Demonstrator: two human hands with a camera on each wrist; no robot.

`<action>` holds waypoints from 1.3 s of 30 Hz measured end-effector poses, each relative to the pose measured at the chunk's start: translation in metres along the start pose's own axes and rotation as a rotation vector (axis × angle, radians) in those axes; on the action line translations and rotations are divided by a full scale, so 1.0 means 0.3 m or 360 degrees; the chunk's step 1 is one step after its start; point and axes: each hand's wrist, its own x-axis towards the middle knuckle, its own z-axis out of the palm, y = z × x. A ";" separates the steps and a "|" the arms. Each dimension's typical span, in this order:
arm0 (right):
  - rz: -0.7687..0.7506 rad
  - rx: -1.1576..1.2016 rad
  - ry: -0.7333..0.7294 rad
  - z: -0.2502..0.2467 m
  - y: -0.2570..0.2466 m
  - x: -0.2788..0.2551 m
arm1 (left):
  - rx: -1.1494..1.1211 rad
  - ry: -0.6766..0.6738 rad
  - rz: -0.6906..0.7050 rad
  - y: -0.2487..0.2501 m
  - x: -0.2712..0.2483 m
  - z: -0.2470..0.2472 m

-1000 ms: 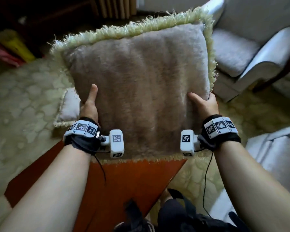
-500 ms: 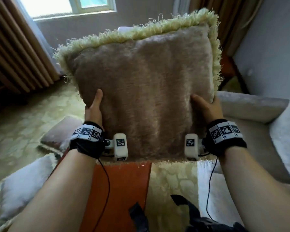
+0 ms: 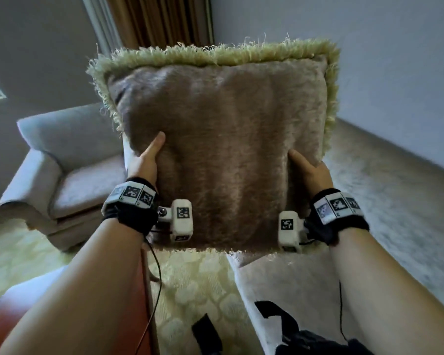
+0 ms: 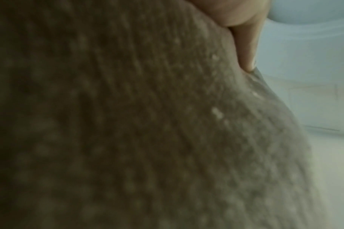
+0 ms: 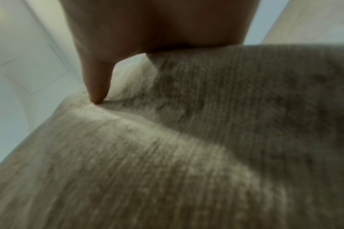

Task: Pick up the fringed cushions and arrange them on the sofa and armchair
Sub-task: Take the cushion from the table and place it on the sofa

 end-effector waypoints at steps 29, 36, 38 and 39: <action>0.0188 -0.0009 0.1637 -0.473 0.005 -0.178 | 0.0328 -0.1441 -0.0309 -0.308 0.086 1.028; 0.0361 0.0136 0.1826 -0.658 0.062 -0.315 | 0.0431 -0.1723 -0.0288 -0.409 -0.135 1.194; 0.0406 0.0174 0.1821 -0.708 0.077 -0.336 | 0.0478 -0.1743 -0.0282 -0.437 -0.194 1.239; 0.0430 0.0187 0.1806 -0.737 0.089 -0.340 | 0.0505 -0.1746 -0.0272 -0.451 -0.221 1.262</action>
